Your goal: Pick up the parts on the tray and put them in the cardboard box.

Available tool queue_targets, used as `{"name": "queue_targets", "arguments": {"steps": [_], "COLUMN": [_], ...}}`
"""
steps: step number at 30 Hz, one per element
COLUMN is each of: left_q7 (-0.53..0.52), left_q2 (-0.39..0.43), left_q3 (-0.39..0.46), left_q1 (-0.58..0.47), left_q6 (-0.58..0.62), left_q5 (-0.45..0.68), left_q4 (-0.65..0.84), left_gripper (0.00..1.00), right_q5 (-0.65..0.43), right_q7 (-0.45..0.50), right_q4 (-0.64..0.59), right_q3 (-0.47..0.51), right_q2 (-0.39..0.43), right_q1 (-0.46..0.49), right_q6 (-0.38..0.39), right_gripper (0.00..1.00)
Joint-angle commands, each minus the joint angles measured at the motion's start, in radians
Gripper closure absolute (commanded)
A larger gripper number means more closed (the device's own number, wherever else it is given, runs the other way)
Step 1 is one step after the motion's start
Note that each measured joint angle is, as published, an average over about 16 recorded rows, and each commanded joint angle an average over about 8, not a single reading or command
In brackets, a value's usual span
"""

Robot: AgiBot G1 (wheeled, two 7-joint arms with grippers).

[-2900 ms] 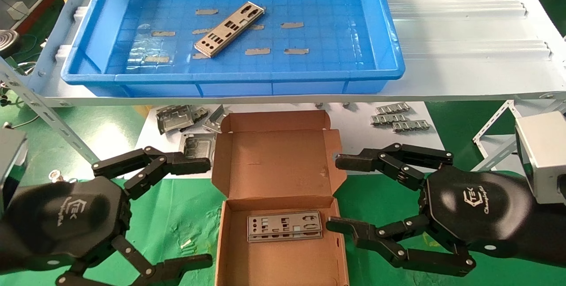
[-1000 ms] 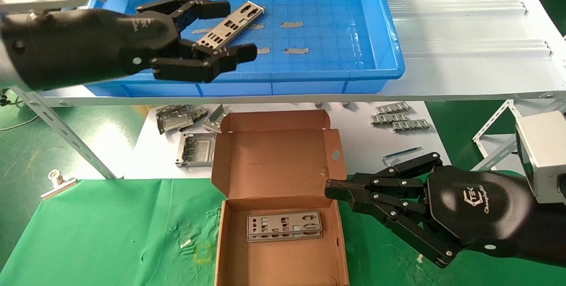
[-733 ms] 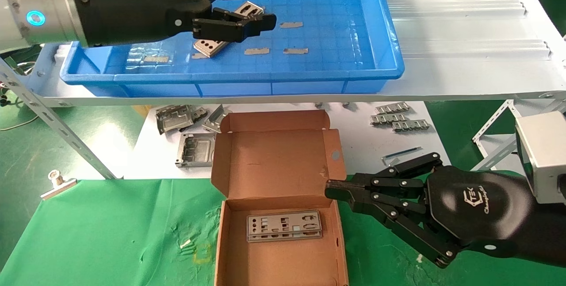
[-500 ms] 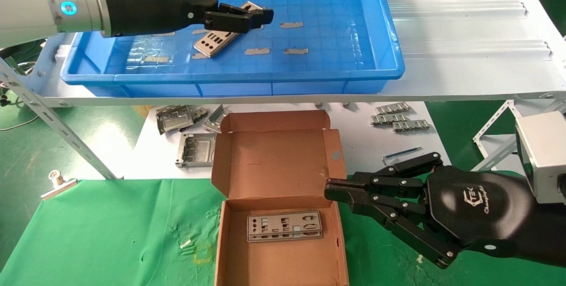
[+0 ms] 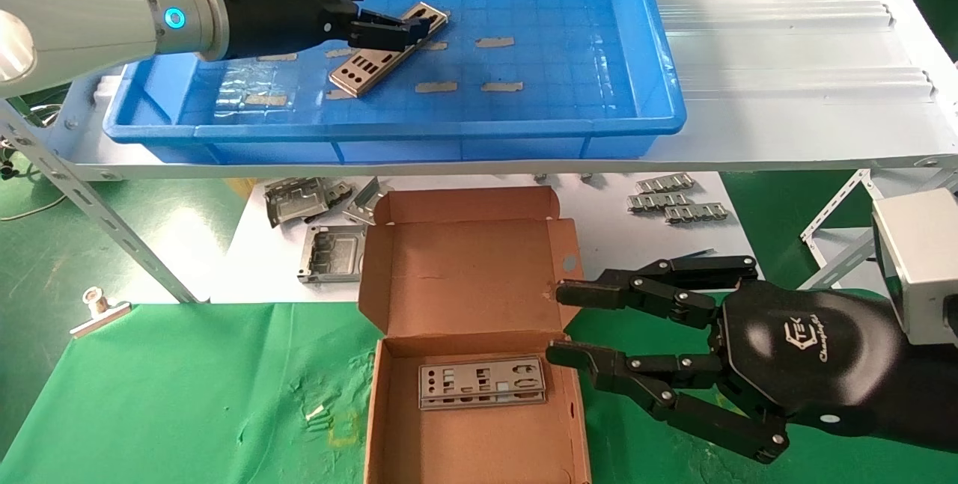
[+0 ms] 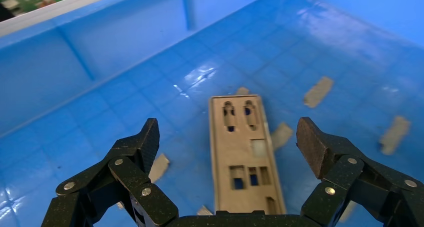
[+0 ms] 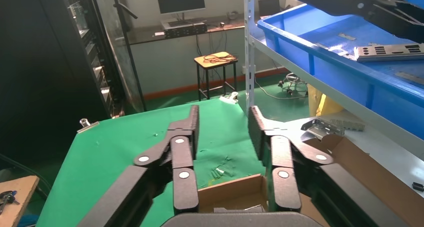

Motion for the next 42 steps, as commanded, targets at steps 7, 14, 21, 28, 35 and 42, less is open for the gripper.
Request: {"name": "queue_targets", "arguments": {"steps": [7, 14, 21, 28, 35, 42], "left_q7": [-0.017, -0.041, -0.068, -0.086, -0.090, -0.091], "left_q2": [0.030, 0.034, 0.036, 0.037, 0.038, 0.038], "left_q3": [0.014, 0.016, 0.013, 0.021, 0.032, 0.040], "left_q1": [-0.012, -0.003, 0.004, 0.010, 0.013, 0.014], "left_q6": [-0.040, -0.022, -0.036, -0.033, -0.031, -0.036], "left_q5": [0.019, 0.019, 0.009, 0.014, 0.022, 0.024], "left_q4": [0.033, 0.027, 0.021, 0.008, -0.008, -0.020], "left_gripper": [0.00, 0.25, 1.00, 1.00, 1.00, 1.00], "right_q5": [0.000, 0.000, 0.000, 0.000, 0.000, 0.000], "right_q7": [0.000, 0.000, 0.000, 0.000, 0.000, 0.000], "right_q4": [0.000, 0.000, 0.000, 0.000, 0.000, 0.000], "right_q3": [0.000, 0.000, 0.000, 0.000, 0.000, 0.000], "right_q2": [0.000, 0.000, 0.000, 0.000, 0.000, 0.000], "right_q1": [0.000, 0.000, 0.000, 0.000, 0.000, 0.000], "right_q6": [0.000, 0.000, 0.000, 0.000, 0.000, 0.000], "right_gripper": [0.00, 0.00, 0.00, 0.00, 0.00, 0.00]}}
